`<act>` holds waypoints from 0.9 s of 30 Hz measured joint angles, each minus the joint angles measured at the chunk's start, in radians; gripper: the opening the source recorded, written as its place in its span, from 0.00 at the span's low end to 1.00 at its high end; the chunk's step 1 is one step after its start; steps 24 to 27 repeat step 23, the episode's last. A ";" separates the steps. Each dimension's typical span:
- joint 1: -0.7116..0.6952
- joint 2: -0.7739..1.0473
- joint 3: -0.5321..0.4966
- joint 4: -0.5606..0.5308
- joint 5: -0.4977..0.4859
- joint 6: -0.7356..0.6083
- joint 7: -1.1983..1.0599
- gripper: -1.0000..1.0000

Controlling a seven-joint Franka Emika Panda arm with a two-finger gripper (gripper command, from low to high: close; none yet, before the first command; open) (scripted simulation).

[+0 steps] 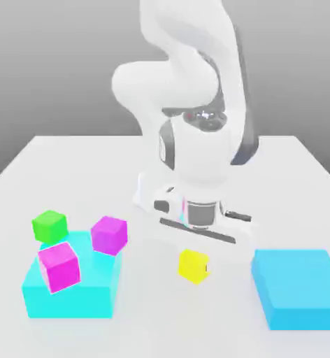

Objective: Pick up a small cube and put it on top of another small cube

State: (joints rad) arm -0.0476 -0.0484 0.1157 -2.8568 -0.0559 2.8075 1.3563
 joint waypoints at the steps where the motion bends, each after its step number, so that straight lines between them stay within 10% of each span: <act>1: -0.013 -0.036 -0.012 -0.004 -0.009 -0.033 -0.030 0.00; 13: -0.147 -0.477 -0.253 -0.044 -0.056 -0.430 -0.463 0.00; 19: -0.158 -0.350 -0.286 -0.092 -0.058 -0.256 -0.511 0.00; 20: -0.158 -0.322 -0.288 -0.099 -0.059 -0.220 -0.511 1.00; 27: -0.158 -0.322 -0.288 -0.099 -0.059 -0.220 -0.511 1.00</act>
